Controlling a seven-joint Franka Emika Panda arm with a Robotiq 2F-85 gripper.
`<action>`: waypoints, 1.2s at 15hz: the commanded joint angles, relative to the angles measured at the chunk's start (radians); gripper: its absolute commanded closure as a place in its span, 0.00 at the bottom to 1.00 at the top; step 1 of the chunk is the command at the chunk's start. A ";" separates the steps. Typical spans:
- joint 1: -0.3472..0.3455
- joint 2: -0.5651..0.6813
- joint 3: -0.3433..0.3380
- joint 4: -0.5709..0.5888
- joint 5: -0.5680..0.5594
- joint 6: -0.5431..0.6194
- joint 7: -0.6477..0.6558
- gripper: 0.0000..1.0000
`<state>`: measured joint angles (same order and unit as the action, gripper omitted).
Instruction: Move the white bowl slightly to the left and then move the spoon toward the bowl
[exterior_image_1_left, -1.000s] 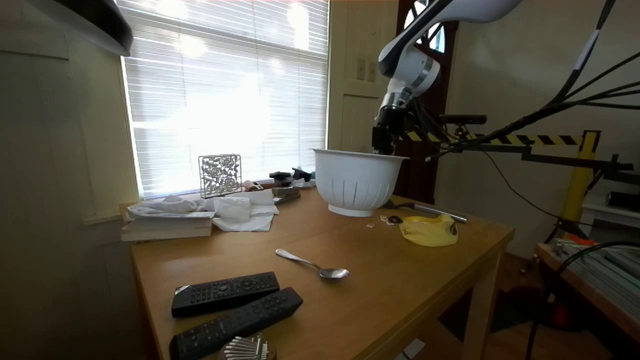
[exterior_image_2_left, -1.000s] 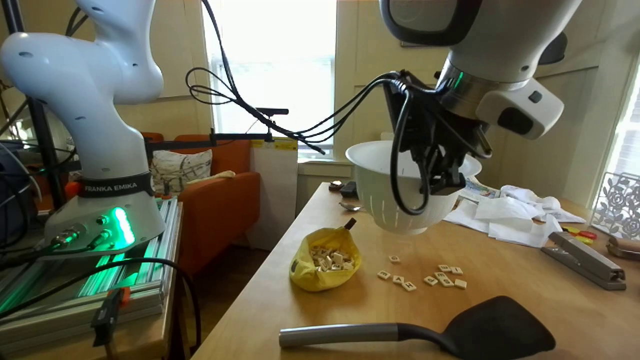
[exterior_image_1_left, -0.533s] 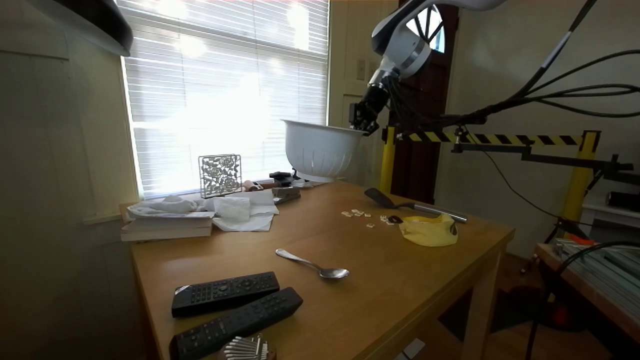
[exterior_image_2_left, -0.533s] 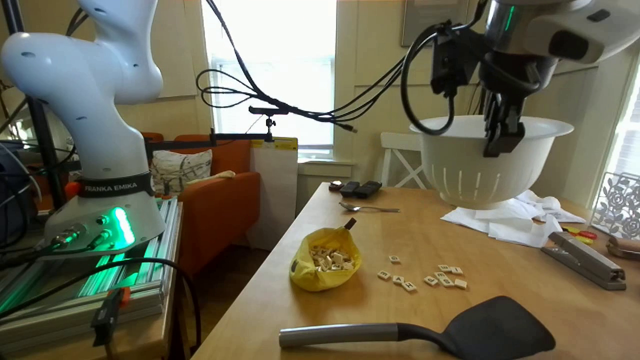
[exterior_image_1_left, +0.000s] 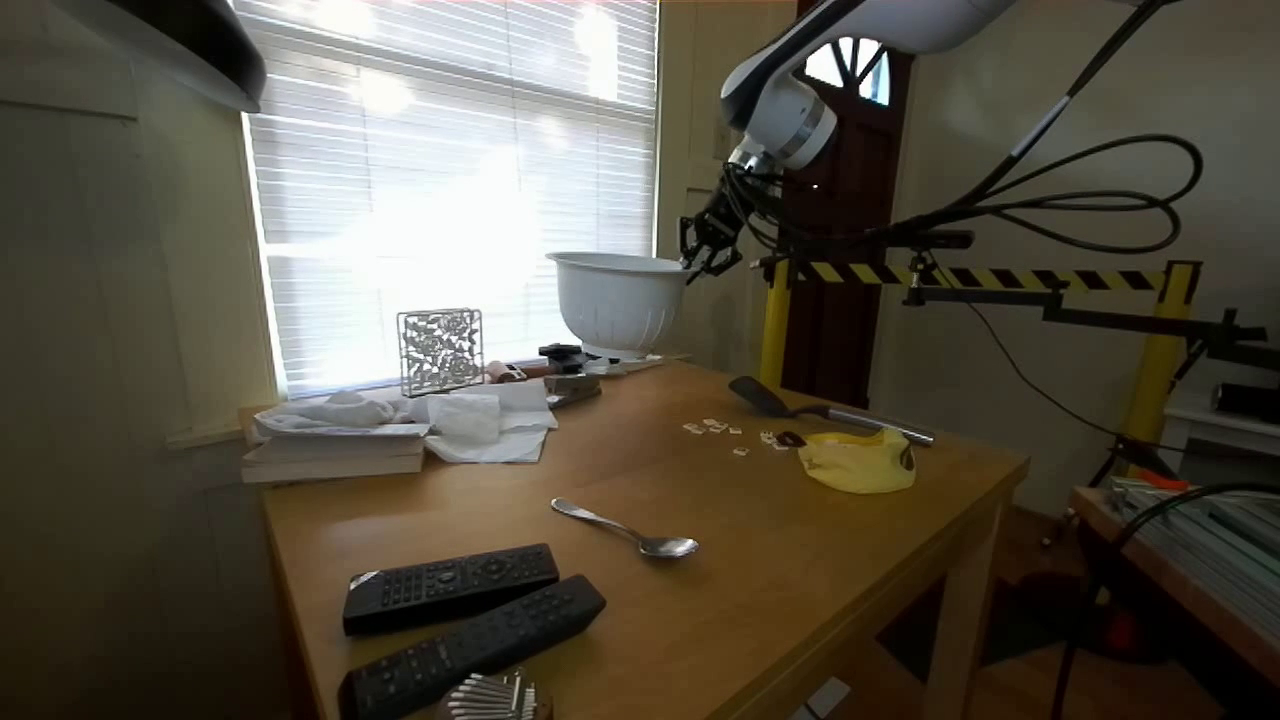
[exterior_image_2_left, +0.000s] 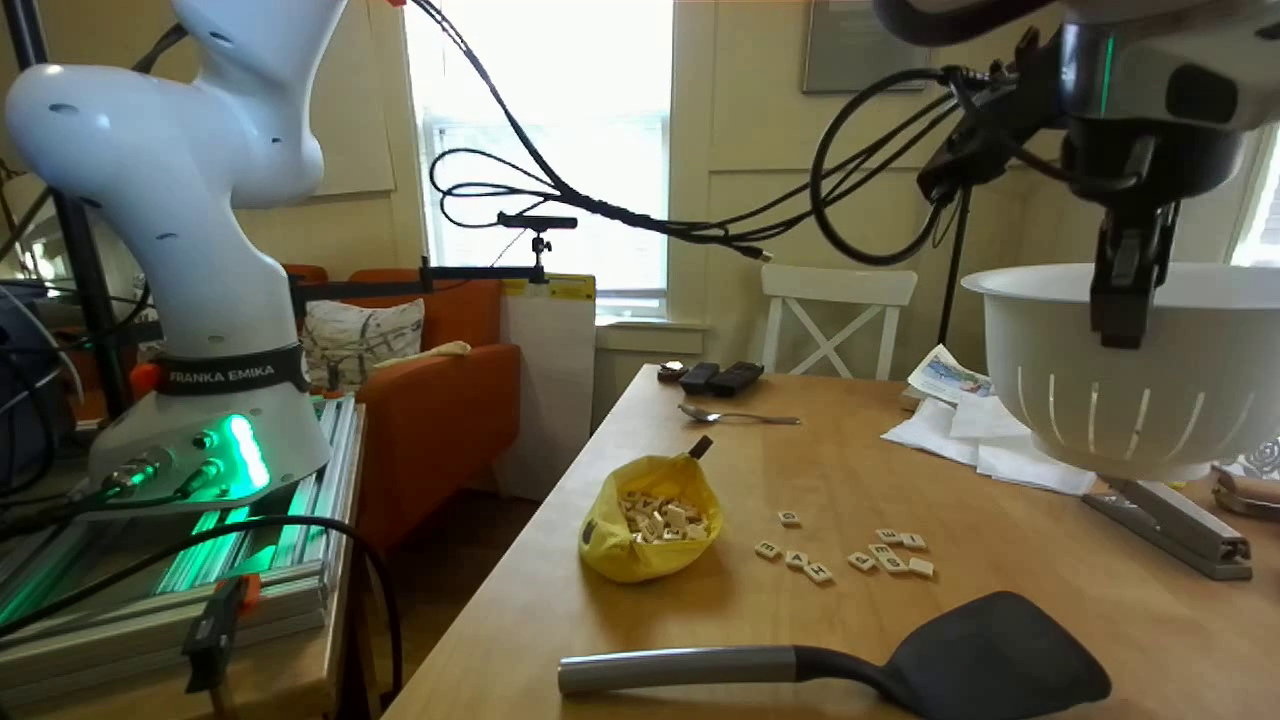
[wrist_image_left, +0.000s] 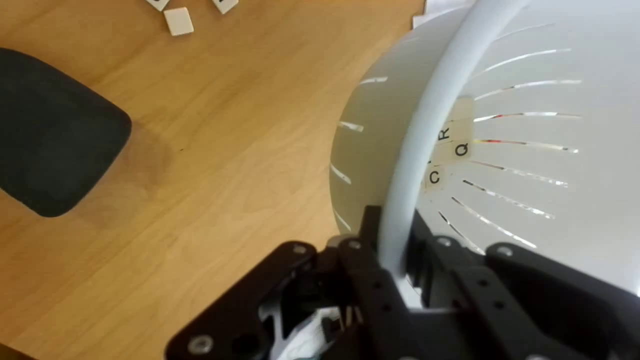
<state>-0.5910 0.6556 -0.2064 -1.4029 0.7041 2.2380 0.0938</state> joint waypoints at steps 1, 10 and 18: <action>0.055 0.058 -0.036 0.021 -0.036 0.107 0.200 0.96; 0.111 0.020 0.017 -0.078 -0.076 0.047 0.181 0.96; 0.132 -0.055 0.064 -0.199 -0.059 0.037 0.004 0.96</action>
<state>-0.4670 0.6840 -0.1664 -1.5106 0.6426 2.2673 0.1643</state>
